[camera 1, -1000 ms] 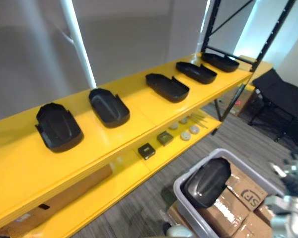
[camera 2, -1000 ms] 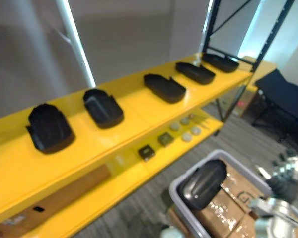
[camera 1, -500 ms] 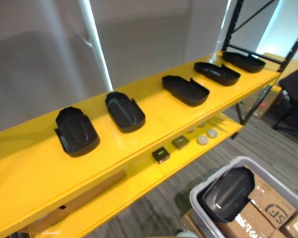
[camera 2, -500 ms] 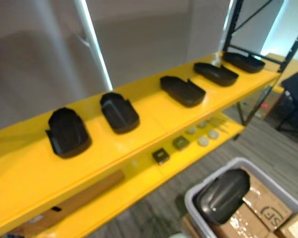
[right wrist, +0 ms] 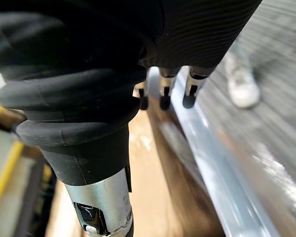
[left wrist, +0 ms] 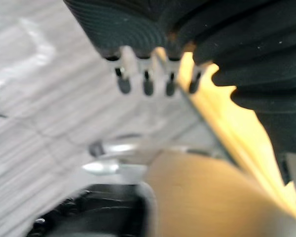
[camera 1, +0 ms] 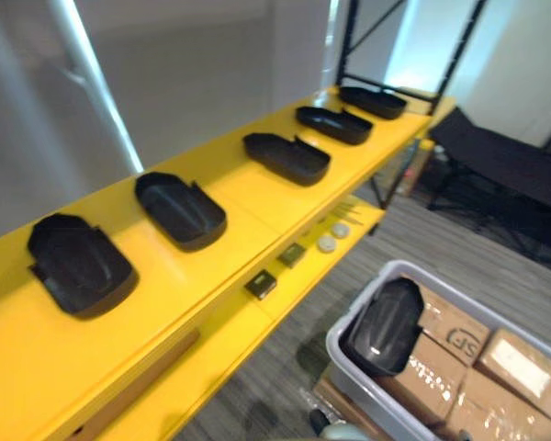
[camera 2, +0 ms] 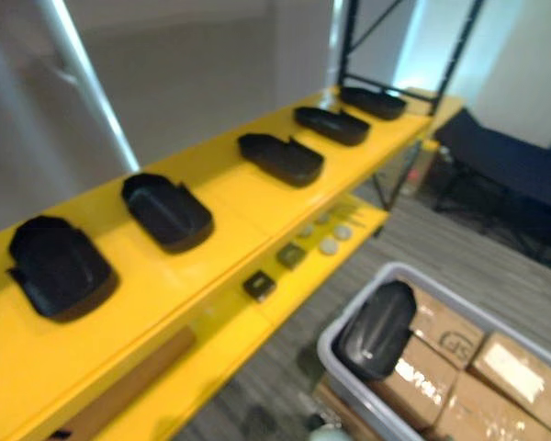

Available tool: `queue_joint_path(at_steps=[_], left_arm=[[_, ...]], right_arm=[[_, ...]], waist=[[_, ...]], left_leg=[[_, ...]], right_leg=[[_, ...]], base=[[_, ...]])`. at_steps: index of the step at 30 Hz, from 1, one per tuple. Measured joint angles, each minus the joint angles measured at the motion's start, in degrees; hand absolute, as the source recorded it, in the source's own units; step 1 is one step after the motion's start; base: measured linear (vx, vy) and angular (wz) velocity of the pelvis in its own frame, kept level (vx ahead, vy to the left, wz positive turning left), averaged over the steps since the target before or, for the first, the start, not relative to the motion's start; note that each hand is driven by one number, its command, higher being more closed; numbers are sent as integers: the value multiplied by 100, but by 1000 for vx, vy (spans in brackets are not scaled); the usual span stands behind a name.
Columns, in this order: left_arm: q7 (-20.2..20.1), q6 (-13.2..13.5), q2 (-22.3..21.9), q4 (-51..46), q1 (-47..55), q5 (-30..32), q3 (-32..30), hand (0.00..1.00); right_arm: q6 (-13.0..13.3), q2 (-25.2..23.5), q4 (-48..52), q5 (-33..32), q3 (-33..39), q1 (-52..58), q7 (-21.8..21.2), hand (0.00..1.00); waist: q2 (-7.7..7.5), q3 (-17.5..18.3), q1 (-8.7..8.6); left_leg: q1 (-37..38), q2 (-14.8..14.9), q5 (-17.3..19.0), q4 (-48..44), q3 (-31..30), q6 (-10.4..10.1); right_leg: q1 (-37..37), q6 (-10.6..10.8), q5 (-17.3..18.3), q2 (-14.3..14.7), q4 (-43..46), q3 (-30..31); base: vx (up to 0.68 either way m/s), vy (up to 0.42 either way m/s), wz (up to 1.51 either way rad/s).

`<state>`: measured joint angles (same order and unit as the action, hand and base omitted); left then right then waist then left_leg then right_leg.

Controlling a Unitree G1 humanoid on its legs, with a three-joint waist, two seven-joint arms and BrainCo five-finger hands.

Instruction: Walk over and take plastic housings, then place them on the shelf

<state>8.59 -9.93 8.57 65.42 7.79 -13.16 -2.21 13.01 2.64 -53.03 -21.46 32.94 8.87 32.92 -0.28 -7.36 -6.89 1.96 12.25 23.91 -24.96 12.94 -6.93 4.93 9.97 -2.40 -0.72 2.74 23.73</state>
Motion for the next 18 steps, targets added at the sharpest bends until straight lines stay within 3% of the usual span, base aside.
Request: queue_joint_path(at_steps=[2,4,8,12,14,16,18], left_arm=[[43,110,18,-74,73,-49,-58,0],[50,188,-12,-130,137,-119,-116,0],[54,380,-192,-367,55,-201,-158,0],[47,393,-339,-431,-175,312,-169,0],[5,364,-350,-568,-180,559,-151,0],[-37,316,-281,-669,-217,708,-151,0],[-16,175,-208,-815,-219,750,-151,0]], right_arm=[[-54,-145,4,11,-98,12,-50,0],[-84,-257,35,28,-251,52,-72,0],[-236,-302,375,245,-750,101,-309,0],[-265,-345,669,292,-976,122,-390,0],[-205,-364,799,244,-1100,141,-406,0],[-111,-472,1141,253,-1242,206,-399,0],[-21,-530,1535,357,-1509,307,-409,0]], waist=[[-93,-55,18],[-95,-53,39],[134,-202,295],[335,-303,299],[366,-420,300],[264,-665,312],[125,-760,318]], left_leg=[[-1,-86,-2,17,48,7],[-4,-197,-18,50,26,46],[-27,-296,-19,44,-111,72],[-303,-203,183,-592,-462,200],[-290,-30,418,-935,-444,157],[-198,87,619,-1362,-261,189],[-201,158,765,-1588,66,292]], right_leg=[[48,-58,-81,-85,13,-316],[49,-68,-89,-222,19,-503],[79,-60,58,-298,221,-707],[319,-37,546,-288,1182,-1146],[394,-49,552,-116,1578,-1165],[446,-54,548,-76,1937,-1462],[626,-222,353,-141,1978,-1888]], base=[[-88,90,-21],[-53,85,5],[-9,38,21],[16,-23,50],[-57,47,-14],[-198,64,-62],[-310,53,-103]])
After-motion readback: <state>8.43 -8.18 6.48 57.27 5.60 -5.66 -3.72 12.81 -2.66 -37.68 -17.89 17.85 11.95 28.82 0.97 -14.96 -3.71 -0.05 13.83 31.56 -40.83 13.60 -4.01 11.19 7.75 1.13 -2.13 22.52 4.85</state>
